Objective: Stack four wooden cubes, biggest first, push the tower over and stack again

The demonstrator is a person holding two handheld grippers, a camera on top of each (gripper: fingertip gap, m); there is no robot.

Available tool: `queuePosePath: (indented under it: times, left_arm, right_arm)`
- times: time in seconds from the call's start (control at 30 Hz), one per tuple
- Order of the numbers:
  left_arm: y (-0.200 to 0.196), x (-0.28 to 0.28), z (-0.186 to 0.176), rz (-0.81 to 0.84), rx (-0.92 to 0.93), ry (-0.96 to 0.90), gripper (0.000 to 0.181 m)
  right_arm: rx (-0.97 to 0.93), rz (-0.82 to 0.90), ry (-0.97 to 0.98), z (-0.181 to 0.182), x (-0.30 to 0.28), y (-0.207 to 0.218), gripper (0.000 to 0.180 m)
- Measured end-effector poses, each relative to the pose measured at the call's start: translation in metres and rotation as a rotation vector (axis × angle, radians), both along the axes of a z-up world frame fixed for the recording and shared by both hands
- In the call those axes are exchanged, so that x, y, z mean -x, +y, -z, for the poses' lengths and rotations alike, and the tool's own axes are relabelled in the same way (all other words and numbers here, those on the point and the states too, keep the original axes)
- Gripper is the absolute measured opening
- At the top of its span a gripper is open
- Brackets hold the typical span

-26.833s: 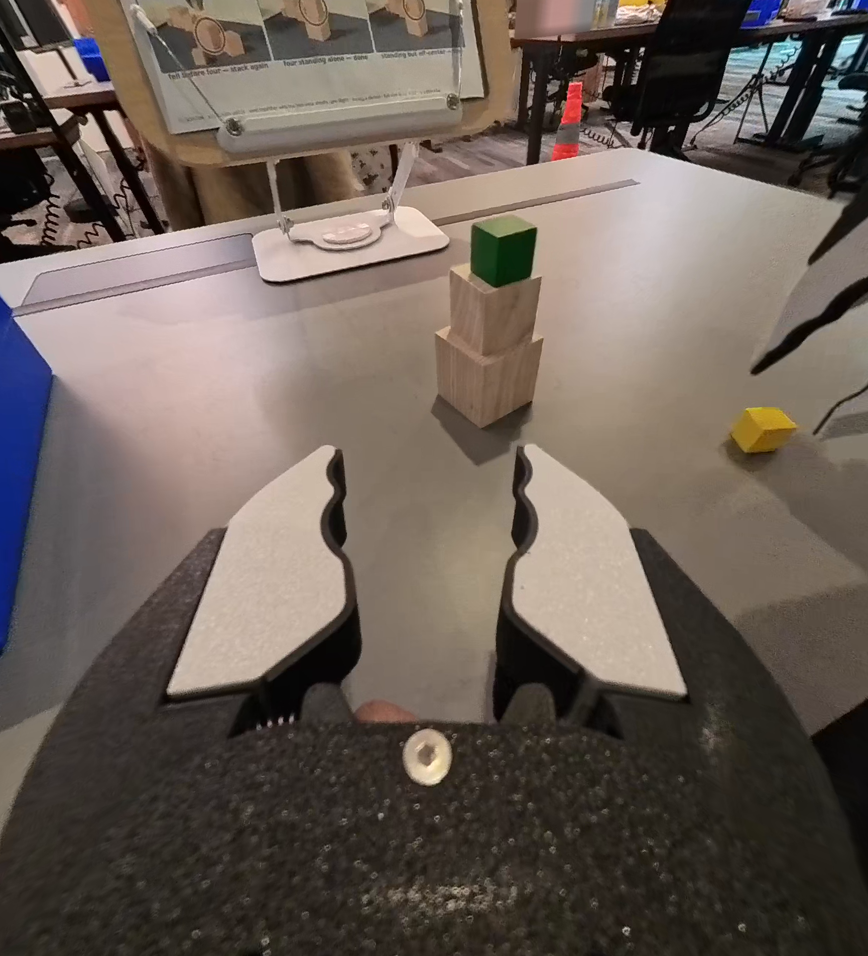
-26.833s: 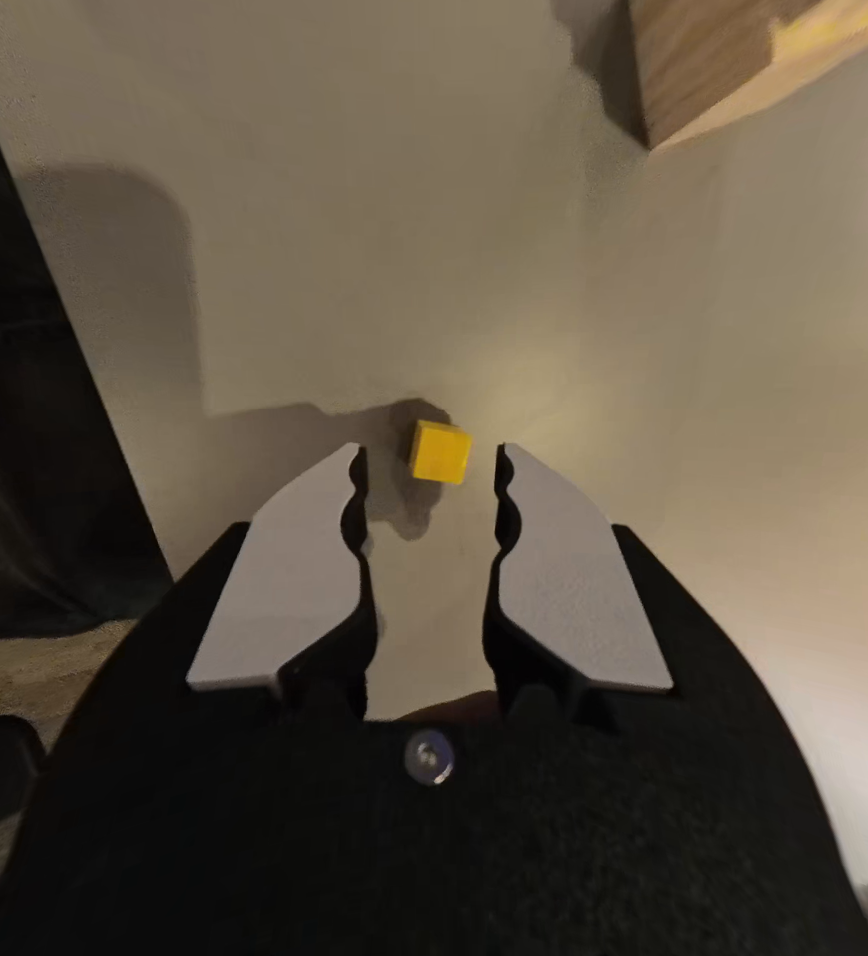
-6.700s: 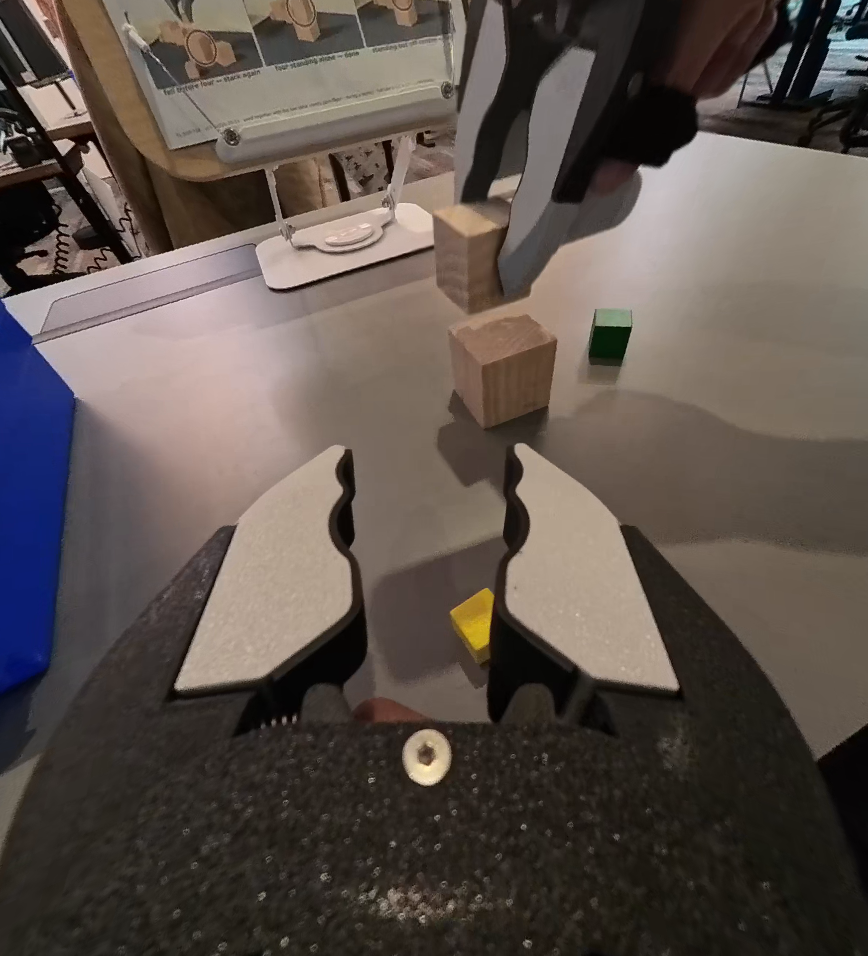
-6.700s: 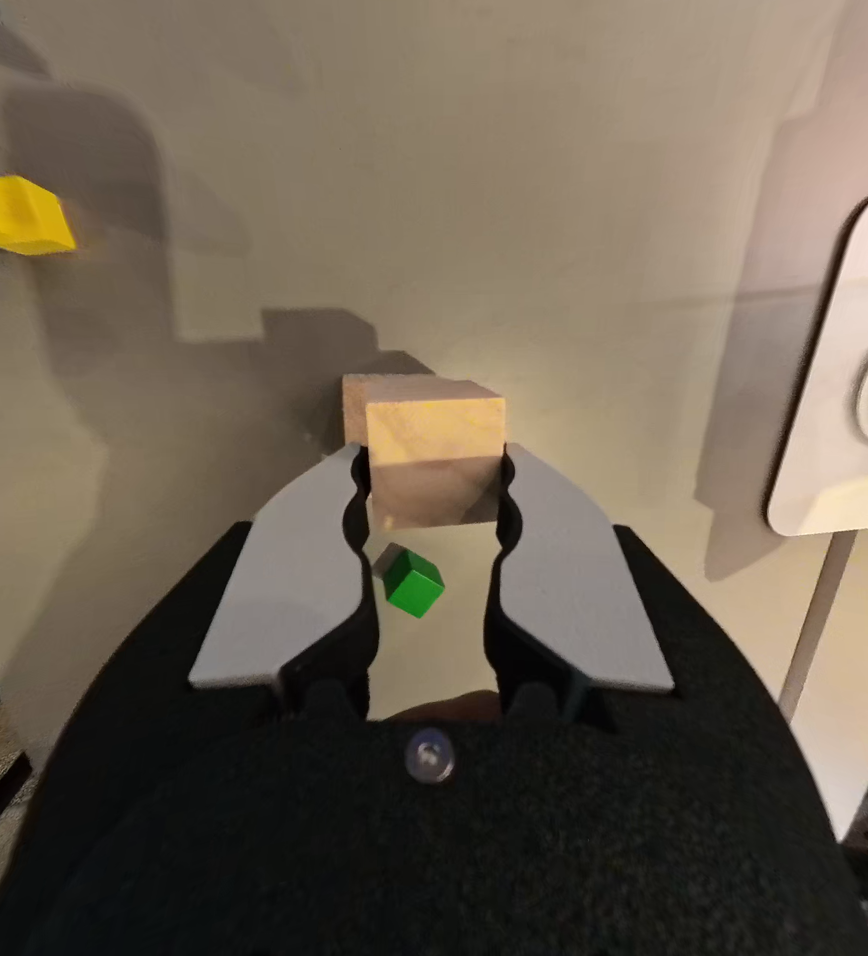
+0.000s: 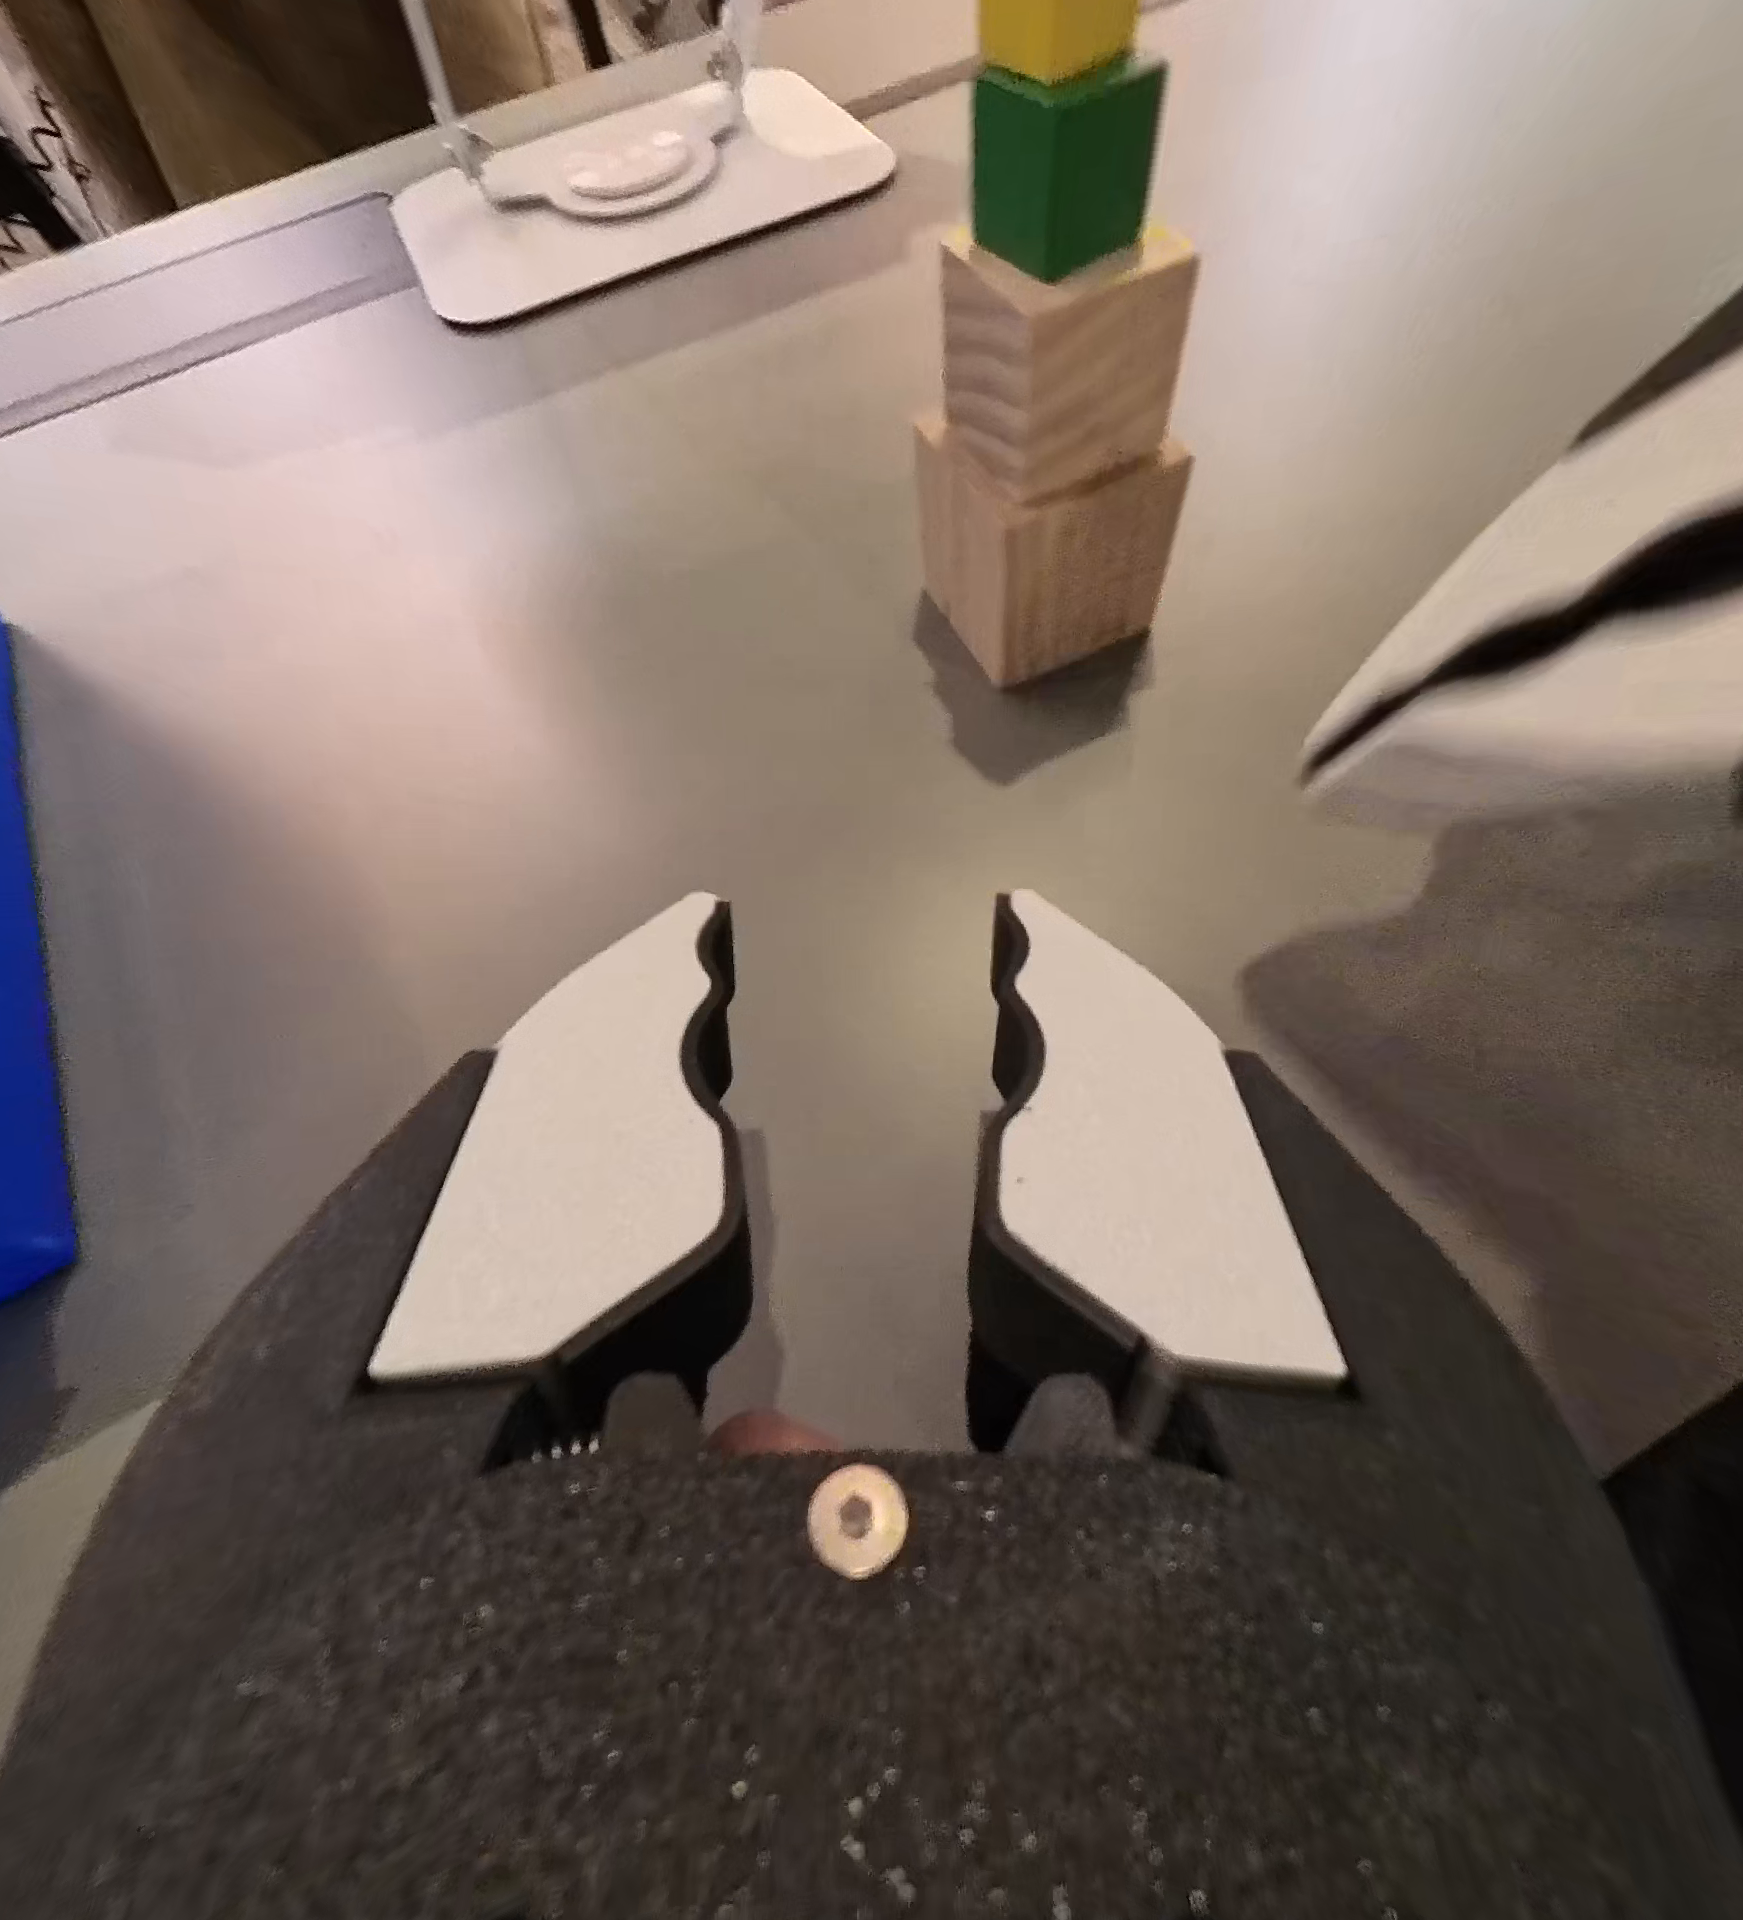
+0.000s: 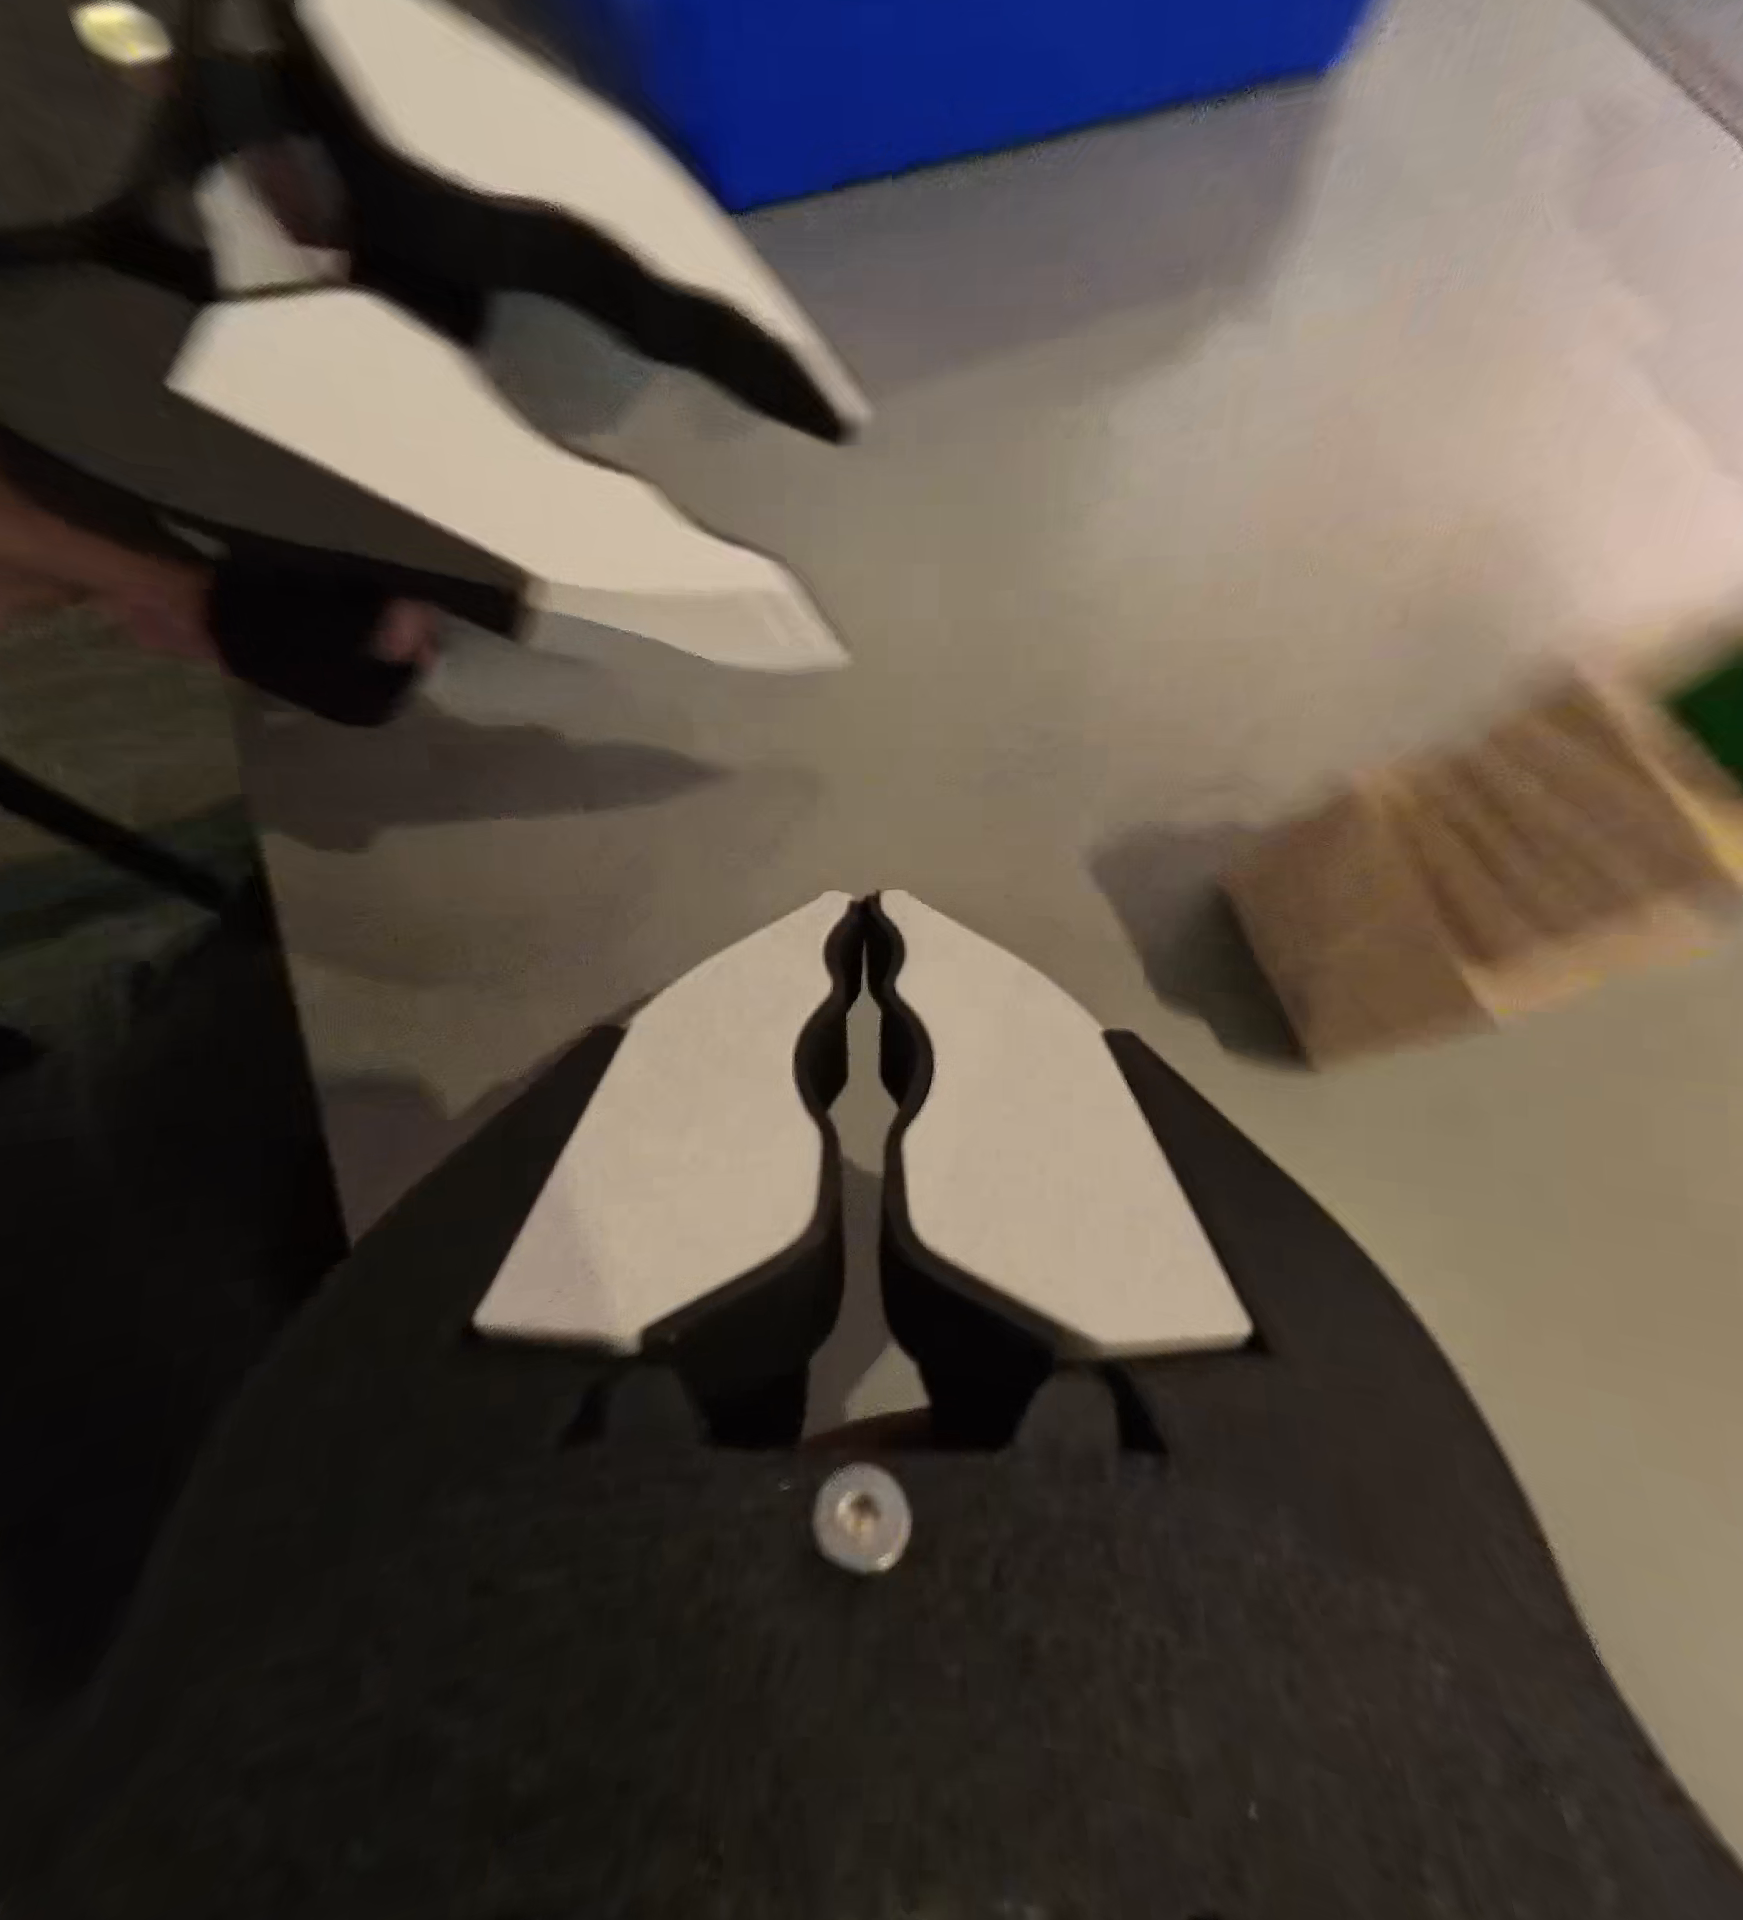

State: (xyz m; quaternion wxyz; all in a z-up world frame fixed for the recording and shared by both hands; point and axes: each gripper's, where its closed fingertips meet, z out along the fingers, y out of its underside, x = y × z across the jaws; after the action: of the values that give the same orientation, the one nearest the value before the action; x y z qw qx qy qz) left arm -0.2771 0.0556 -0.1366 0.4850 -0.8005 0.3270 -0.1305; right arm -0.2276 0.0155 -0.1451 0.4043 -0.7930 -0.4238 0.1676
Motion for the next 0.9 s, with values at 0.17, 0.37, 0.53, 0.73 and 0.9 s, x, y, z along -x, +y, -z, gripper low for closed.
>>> queuePosePath:
  times: [0.17,0.37,0.53,0.73,0.9]
  left_arm:
    - [0.008,0.014,-0.003,-0.027,0.009,-0.024,0.047]
    - [-0.005,0.004,0.002,0.029,0.048,-0.049,0.048]
    - [-0.011,-0.007,0.012,0.053,0.055,-0.028,0.051]
    - [-0.008,-0.008,0.006,0.007,-0.006,-0.02,0.056]
    - [-0.004,-0.009,-0.007,-0.017,-0.118,-0.006,0.057]
  right_arm:
    - [-0.099,0.133,-0.203,0.021,-0.013,0.067,0.0]
    - [-0.038,0.17,-0.101,0.0,-0.086,0.043,0.0]
    - [-0.072,0.333,-0.059,-0.007,-0.14,-0.003,0.0]
    - [-0.135,0.516,0.256,-0.02,-0.17,-0.02,0.033]
    - [-0.26,0.556,0.289,-0.032,-0.181,-0.028,0.038]
